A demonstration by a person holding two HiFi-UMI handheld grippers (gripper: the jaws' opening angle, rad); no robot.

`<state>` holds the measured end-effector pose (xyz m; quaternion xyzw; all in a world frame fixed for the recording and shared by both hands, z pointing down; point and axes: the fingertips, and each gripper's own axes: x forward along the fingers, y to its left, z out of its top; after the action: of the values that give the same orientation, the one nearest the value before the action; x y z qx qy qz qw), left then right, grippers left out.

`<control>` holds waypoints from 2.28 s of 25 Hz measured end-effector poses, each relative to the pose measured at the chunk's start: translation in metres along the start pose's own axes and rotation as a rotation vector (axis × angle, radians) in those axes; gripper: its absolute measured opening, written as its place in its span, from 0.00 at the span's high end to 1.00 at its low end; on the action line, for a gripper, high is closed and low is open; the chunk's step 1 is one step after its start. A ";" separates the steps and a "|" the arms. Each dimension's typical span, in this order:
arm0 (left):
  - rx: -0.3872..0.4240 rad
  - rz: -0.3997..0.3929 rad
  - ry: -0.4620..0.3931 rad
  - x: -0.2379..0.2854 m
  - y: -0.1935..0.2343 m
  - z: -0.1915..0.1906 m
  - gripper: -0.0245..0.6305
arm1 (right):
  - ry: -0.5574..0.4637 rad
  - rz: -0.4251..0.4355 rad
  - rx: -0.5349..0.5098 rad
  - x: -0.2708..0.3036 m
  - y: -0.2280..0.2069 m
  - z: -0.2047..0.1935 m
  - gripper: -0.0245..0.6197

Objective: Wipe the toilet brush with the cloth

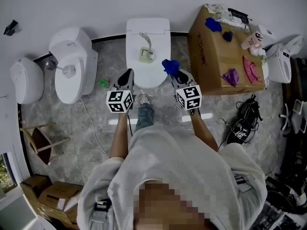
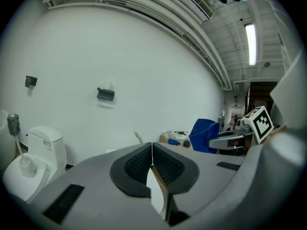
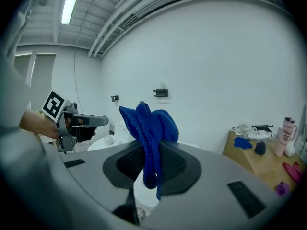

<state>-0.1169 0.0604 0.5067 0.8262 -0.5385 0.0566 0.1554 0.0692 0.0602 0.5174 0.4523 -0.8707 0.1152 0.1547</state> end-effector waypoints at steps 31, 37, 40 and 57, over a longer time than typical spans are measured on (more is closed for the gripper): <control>0.065 -0.249 0.131 0.207 0.069 0.039 0.93 | 0.081 -0.008 0.071 0.191 -0.029 0.049 0.82; 0.048 -0.227 0.179 0.212 0.062 0.027 0.93 | 0.125 0.079 0.075 0.203 -0.020 0.040 0.82; 0.059 -0.212 0.189 0.214 0.061 0.025 0.93 | 0.140 0.106 0.083 0.209 -0.022 0.033 0.82; 0.097 -0.145 0.204 0.215 0.061 0.027 0.93 | 0.295 0.098 0.234 0.224 -0.057 -0.052 0.82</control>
<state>-0.0856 -0.1584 0.5496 0.8596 -0.4552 0.1551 0.1728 0.0034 -0.1229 0.6530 0.4025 -0.8402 0.2883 0.2214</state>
